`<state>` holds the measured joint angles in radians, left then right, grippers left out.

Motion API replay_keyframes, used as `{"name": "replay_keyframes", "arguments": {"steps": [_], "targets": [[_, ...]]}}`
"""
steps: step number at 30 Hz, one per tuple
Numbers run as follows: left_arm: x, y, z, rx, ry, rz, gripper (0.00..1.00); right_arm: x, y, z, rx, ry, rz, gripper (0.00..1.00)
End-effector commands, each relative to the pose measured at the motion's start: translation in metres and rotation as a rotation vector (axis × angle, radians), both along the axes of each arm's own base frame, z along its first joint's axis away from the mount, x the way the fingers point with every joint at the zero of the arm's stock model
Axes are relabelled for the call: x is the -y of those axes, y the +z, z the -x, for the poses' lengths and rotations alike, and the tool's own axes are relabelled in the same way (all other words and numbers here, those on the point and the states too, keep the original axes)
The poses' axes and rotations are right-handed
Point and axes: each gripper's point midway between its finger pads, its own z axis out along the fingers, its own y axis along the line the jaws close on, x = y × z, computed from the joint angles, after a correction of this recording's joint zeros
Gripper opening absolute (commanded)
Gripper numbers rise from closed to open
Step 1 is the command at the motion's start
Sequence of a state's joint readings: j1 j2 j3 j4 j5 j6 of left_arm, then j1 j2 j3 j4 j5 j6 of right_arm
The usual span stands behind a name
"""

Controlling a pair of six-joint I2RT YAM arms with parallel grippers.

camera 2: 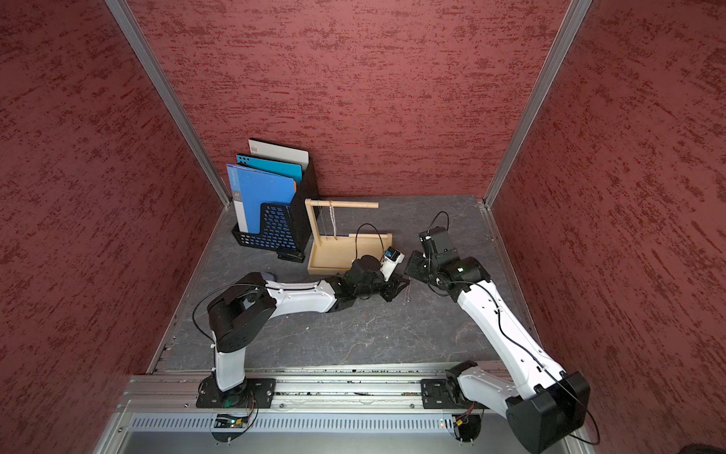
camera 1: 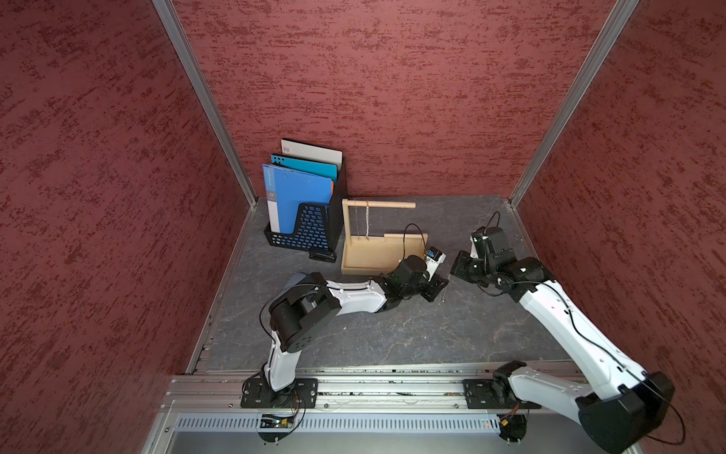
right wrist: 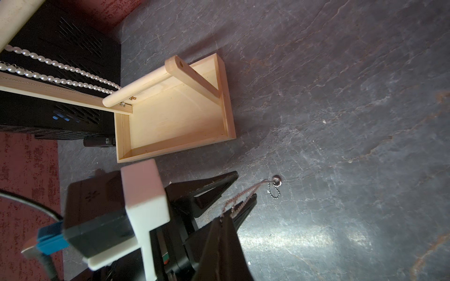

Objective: Hang the necklace on the jewelry display stand
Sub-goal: Pick up the necklace from the center of the board.

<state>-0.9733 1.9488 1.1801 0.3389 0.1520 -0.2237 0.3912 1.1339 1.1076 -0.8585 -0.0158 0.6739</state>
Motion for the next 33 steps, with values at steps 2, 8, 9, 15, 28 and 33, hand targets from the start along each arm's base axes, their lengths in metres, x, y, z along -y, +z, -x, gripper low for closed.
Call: {"name": "replay_keyframes", "arguments": {"steps": [2, 8, 9, 15, 28, 33], "targets": [[0.009, 0.005, -0.001, -0.001, -0.026, 0.03, 0.36, 0.002, 0.009, 0.002, 0.022, -0.008, 0.004, 0.0], [0.011, 0.004, 0.0, -0.007, -0.036, 0.046, 0.38, 0.002, 0.01, 0.001, 0.026, -0.009, 0.001, 0.0], [0.011, 0.005, 0.0, -0.011, -0.04, 0.048, 0.36, 0.002, 0.009, 0.002, 0.025, -0.01, 0.002, 0.0], [0.007, 0.005, -0.001, -0.037, -0.036, 0.056, 0.13, 0.003, 0.01, 0.001, 0.031, -0.015, 0.008, 0.0], [-0.02, 0.021, 0.001, -0.043, -0.006, 0.037, 0.0, 0.01, 0.017, 0.0, 0.066, -0.035, 0.029, 0.0], [-0.043, 0.049, 0.005, 0.015, 0.005, 0.01, 0.0, 0.008, 0.024, -0.002, 0.099, -0.032, 0.01, 0.0]]}}
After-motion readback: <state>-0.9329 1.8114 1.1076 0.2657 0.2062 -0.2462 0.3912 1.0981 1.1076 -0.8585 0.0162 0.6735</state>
